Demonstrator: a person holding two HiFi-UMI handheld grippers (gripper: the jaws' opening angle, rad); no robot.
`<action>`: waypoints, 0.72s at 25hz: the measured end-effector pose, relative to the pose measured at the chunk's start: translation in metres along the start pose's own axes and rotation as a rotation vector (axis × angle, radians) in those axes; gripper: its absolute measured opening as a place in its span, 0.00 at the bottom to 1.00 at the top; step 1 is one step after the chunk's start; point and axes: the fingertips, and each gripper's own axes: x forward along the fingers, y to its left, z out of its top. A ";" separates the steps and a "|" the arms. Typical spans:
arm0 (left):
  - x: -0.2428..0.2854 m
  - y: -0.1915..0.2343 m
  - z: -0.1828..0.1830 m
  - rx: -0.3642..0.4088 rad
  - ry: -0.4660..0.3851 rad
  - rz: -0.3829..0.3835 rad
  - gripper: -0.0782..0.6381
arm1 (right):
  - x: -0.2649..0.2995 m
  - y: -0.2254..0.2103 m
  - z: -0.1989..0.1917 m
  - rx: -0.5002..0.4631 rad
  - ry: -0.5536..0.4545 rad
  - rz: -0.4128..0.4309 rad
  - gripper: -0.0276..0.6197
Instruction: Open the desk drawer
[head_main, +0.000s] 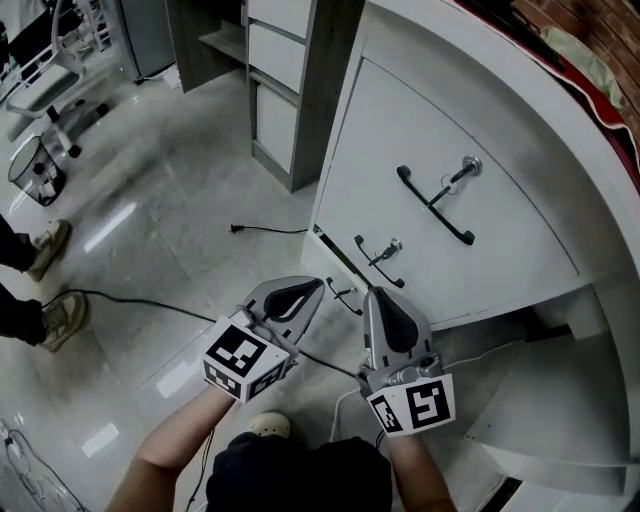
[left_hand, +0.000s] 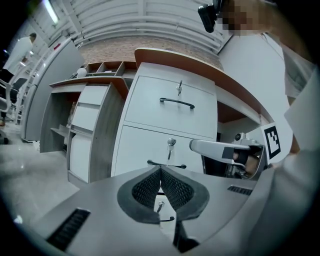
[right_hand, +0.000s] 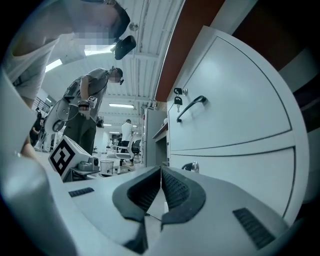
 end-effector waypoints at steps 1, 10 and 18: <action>-0.001 0.000 -0.005 -0.001 -0.005 -0.001 0.12 | -0.001 0.001 -0.005 -0.009 0.001 0.003 0.07; 0.008 -0.003 -0.057 -0.082 0.035 -0.056 0.12 | -0.011 0.009 -0.054 -0.032 0.013 0.052 0.07; 0.022 0.002 -0.119 -0.224 0.096 -0.044 0.12 | -0.020 0.012 -0.106 -0.016 0.054 0.066 0.07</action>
